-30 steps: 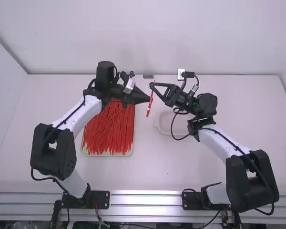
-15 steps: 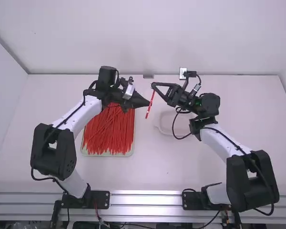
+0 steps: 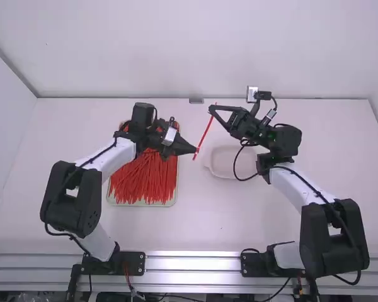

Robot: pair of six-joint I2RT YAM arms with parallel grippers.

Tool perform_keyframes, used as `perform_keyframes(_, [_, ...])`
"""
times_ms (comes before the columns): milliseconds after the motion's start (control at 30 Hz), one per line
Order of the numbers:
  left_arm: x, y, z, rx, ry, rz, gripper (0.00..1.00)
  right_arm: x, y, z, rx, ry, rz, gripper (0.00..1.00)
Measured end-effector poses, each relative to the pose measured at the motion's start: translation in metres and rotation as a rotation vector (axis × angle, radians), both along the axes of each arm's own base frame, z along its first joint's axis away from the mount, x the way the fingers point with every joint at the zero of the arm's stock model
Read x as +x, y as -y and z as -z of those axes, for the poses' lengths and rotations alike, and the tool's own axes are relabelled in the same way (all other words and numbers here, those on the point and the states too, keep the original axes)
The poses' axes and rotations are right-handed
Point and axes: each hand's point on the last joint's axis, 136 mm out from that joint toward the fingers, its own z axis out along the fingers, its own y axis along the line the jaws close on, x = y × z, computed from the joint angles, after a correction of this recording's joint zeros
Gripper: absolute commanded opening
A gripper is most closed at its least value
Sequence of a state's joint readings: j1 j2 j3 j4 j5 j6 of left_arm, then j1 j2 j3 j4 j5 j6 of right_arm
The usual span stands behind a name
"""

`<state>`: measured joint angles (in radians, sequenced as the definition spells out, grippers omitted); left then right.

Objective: Fasten the cable tie

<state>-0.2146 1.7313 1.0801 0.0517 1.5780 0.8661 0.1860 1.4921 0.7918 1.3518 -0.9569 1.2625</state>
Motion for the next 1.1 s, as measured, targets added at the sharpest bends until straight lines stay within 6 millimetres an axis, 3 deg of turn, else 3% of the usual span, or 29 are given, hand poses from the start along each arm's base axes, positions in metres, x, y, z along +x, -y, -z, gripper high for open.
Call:
perform_keyframes(500, [-0.006, -0.001, 0.012, 0.005, -0.022, 0.001, 0.02, 0.001, 0.009, -0.005, 0.018, -0.001, 0.010, 0.00])
perform_keyframes(567, [-0.006, -0.001, 0.012, 0.005, -0.022, 0.000, 0.02, 0.002, 0.009, -0.005, 0.021, -0.004, 0.012, 0.09])
perform_keyframes(600, [-0.006, -0.001, 0.014, 0.010, -0.026, -0.004, 0.02, 0.004, 0.011, -0.009, 0.031, 0.003, 0.027, 0.24])
perform_keyframes(633, [-0.006, -0.001, 0.015, 0.013, -0.031, -0.006, 0.02, 0.005, 0.012, -0.010, 0.033, 0.007, 0.030, 0.31])
perform_keyframes(667, [-0.007, -0.001, 0.017, 0.016, -0.038, -0.008, 0.02, 0.006, 0.014, -0.015, 0.039, 0.015, 0.039, 1.00])
perform_keyframes(900, [0.001, -0.012, 0.020, 0.019, -0.034, -0.047, 0.02, 0.005, 0.021, -0.019, 0.018, 0.025, 0.018, 1.00])
perform_keyframes(1100, [0.022, -0.023, 0.005, 0.004, 0.034, -0.092, 0.02, 0.001, 0.008, 0.004, -0.048, -0.061, -0.055, 1.00])
